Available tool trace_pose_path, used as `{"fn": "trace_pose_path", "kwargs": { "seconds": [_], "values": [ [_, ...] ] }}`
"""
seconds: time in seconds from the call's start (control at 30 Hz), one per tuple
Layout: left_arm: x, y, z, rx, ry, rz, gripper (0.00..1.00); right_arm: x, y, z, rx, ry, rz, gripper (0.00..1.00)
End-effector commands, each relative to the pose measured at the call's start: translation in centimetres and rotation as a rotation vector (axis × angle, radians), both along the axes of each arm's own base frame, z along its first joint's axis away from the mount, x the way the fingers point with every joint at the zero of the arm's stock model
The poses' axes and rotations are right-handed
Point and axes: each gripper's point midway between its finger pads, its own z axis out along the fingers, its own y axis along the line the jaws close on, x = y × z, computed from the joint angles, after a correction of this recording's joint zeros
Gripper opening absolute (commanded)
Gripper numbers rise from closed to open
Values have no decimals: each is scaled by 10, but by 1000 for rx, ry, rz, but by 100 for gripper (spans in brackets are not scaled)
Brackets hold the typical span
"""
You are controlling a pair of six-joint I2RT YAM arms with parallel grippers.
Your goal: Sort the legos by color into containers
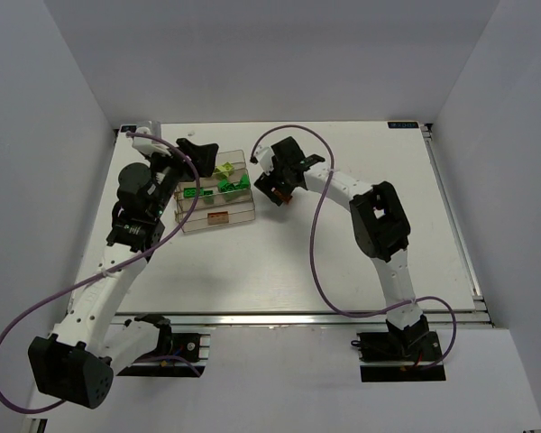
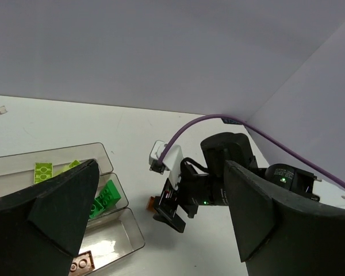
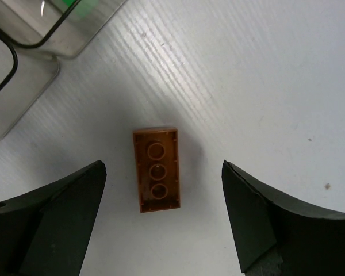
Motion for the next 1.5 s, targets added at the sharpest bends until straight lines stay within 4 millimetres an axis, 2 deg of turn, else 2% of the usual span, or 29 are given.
{"fn": "trace_pose_path", "kwargs": {
  "seconds": [0.0,0.37,0.67,0.9,0.97,1.0,1.1,1.13,1.17,1.3,1.47],
  "values": [
    [-2,-2,6,1,-28,-20,98,14,2,9,9,-32,3,86],
    [-2,-4,5,7,-30,-31,98,24,-13,1,82,66,-29,81],
    [0,-4,0,15,-20,-32,98,9,-11,-13,107,148,10,76],
    [1,-5,0,15,-21,-36,98,3,-12,-26,98,196,17,66],
    [0,-5,0,16,-22,-35,98,2,-12,-24,101,196,16,62],
    [0,-5,1,16,-23,-37,98,1,-12,-21,103,196,16,59],
    [0,-5,0,17,-22,-37,98,2,-14,-8,104,168,13,42],
    [0,-5,1,16,-25,-35,98,3,-16,-5,100,158,9,32],
    [0,-5,1,16,-25,-35,98,4,-16,-1,99,142,10,28],
    [-1,-5,2,14,-27,-35,98,9,-22,29,96,24,-7,20],
    [-1,-3,2,15,-31,-26,98,6,-4,70,133,-93,44,8]
  ]
}}
